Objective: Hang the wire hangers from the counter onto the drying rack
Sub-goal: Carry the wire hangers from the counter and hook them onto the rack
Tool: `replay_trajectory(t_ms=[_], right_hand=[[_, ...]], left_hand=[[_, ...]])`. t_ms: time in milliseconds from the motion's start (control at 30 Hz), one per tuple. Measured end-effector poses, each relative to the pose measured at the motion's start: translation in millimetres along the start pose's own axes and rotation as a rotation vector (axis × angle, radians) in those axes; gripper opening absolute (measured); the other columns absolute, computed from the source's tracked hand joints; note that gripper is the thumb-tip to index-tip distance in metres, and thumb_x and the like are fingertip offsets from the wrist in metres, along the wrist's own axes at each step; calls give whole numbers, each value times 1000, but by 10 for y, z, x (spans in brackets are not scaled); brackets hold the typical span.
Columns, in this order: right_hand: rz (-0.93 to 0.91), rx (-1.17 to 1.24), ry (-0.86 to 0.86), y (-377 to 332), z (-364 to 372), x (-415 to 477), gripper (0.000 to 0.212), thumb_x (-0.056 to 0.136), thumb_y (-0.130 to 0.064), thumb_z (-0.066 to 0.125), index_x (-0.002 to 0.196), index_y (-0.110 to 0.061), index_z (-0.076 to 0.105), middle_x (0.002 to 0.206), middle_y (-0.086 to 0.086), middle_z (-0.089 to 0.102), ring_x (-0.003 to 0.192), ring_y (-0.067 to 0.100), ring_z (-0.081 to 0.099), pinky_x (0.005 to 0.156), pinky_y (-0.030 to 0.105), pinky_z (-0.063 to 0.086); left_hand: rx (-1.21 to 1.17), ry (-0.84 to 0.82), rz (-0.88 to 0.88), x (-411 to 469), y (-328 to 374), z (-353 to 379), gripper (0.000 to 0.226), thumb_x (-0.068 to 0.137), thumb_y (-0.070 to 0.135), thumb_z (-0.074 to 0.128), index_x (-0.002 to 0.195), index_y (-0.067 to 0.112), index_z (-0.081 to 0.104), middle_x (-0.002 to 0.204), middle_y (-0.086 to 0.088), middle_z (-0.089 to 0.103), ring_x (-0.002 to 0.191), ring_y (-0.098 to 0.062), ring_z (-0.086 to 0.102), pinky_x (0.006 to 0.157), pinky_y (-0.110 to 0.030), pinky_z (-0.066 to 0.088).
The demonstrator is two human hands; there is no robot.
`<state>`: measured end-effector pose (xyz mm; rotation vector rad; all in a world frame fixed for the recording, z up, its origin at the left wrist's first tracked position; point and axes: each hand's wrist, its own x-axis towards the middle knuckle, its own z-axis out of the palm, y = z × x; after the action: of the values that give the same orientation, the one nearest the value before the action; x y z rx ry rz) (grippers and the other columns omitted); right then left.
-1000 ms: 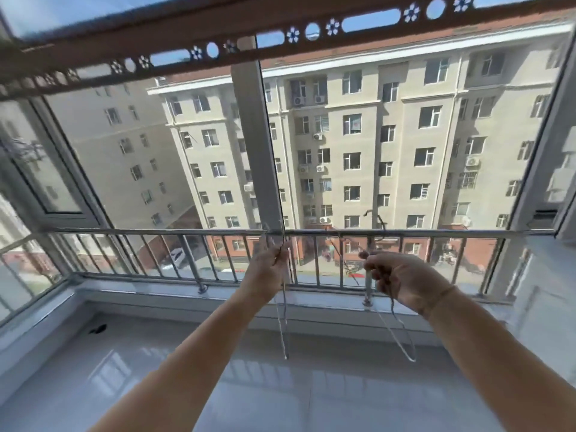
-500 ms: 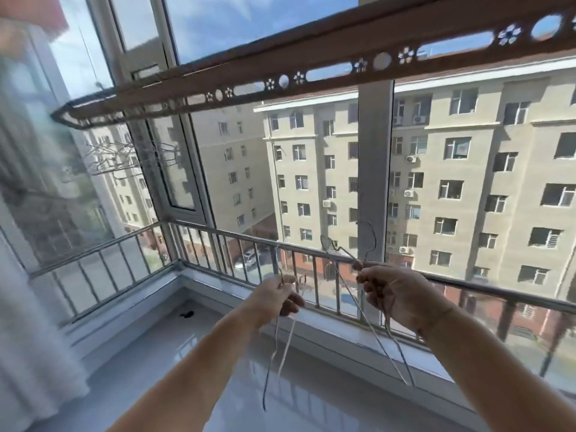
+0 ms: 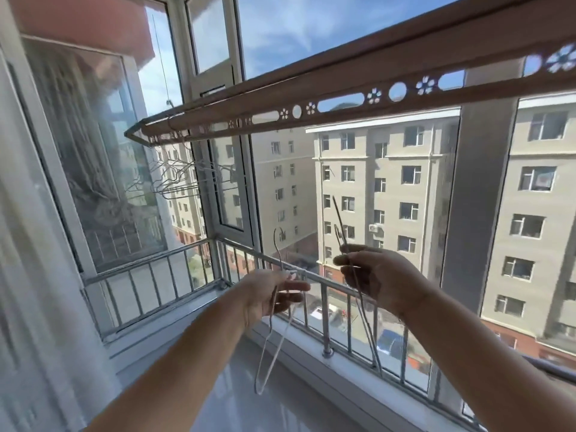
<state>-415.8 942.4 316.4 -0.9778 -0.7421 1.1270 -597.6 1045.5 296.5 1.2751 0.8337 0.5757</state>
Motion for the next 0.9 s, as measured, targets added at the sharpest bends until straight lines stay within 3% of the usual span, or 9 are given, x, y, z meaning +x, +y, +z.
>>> replay_trajectory(t_ms=[133, 233, 333, 500, 633, 733, 900], right_hand=[[-48, -46, -69, -39, 356, 455, 21, 84, 5, 54, 104, -1, 61, 73, 11, 70, 59, 15, 62, 53, 21, 53], [-85, -90, -106, -48, 639, 809, 24, 84, 4, 56, 108, -2, 61, 74, 9, 72, 60, 13, 63, 56, 20, 53], [-130, -91, -121, -41, 932, 1171, 26, 86, 2, 55, 111, 0, 60, 79, 11, 71, 60, 14, 63, 56, 20, 54], [-216, -109, -110, -28, 1432, 1765, 25, 90, 0, 52, 114, 3, 57, 80, 12, 68, 59, 13, 61, 55, 19, 54], [-269, -132, -64, -20, 1784, 2217, 27, 90, -3, 54, 116, 3, 57, 81, 11, 70, 59, 11, 61, 52, 19, 52], [-303, -168, -18, -80, 2003, 2499, 23, 91, -4, 54, 112, -1, 59, 84, 12, 70, 62, 11, 62, 54, 20, 53], [-354, -160, 57, -219, 2273, 2899, 14, 91, -4, 52, 101, -5, 62, 74, 7, 72, 60, 11, 60, 53, 19, 53]], left_hand=[[23, 152, 58, 196, 252, -392, 23, 97, 18, 44, 99, 1, 59, 75, -10, 72, 50, -13, 59, 51, -25, 37], [4, 180, 78, 373, 457, -687, 27, 98, 24, 44, 100, 3, 62, 79, -10, 67, 46, -8, 48, 40, -19, 35], [-44, 182, 117, 564, 671, -998, 28, 98, 26, 44, 90, 10, 65, 66, -3, 61, 45, -6, 37, 36, -16, 30], [-152, 55, 191, 937, 1081, -1490, 23, 98, 14, 38, 101, 6, 59, 59, 0, 54, 41, -5, 38, 36, -17, 31], [-87, -46, 264, 1268, 1451, -1878, 22, 97, 10, 37, 108, 8, 56, 54, 1, 58, 47, -7, 39, 44, -20, 30], [-92, -87, 295, 1502, 1722, -2145, 27, 97, 9, 37, 118, 7, 53, 54, 0, 61, 48, -8, 41, 40, -18, 33], [-107, -133, 362, 1869, 2112, -2474, 27, 98, 9, 35, 119, 6, 52, 60, -3, 64, 49, -8, 44, 41, -18, 36]])
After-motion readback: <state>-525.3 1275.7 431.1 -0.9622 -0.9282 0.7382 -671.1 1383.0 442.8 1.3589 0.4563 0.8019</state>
